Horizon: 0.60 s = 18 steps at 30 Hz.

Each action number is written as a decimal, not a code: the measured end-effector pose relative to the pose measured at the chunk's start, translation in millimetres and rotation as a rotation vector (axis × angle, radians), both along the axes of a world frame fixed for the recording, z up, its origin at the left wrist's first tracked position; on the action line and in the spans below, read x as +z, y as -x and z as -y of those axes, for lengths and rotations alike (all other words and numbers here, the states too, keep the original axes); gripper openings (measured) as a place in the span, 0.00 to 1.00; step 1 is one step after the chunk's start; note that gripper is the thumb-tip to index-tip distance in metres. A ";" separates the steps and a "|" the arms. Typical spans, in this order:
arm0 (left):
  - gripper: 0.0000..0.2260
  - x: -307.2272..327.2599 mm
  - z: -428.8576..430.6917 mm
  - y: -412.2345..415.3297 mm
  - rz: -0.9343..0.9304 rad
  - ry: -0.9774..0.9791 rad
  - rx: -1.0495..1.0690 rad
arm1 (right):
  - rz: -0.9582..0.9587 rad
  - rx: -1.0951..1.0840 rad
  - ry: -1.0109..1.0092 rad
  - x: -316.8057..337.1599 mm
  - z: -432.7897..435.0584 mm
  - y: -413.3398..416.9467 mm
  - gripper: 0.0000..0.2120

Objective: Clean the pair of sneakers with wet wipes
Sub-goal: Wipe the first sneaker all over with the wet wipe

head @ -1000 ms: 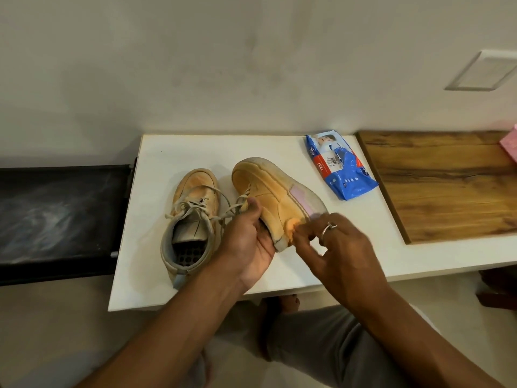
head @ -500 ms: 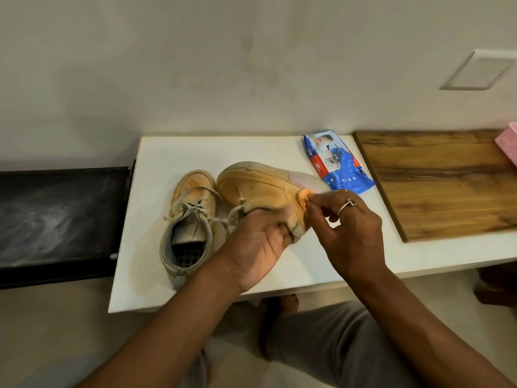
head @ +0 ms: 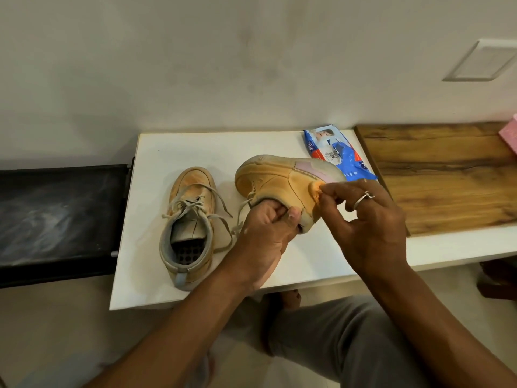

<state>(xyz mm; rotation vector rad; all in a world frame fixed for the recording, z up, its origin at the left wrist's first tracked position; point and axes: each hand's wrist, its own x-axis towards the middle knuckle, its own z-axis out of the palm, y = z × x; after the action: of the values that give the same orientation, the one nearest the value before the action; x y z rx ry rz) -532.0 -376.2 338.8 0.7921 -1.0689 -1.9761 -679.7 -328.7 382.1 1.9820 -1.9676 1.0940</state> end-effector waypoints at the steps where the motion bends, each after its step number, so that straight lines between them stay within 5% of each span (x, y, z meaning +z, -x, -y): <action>1: 0.15 0.5 0.6 -0.7 -0.030 -0.009 0.006 | 0.005 0.015 -0.005 -0.5 1.0 -2.5 0.10; 18: 0.16 9.7 2.4 -6.0 -0.234 -0.095 0.021 | -0.036 0.153 0.024 -3.9 1.2 -4.4 0.10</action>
<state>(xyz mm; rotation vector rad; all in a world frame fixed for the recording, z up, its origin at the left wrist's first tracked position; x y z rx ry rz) -525.9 -378.6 348.4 0.6009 -0.8315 -2.0553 -675.2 -329.9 378.2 2.1543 -1.8023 1.1000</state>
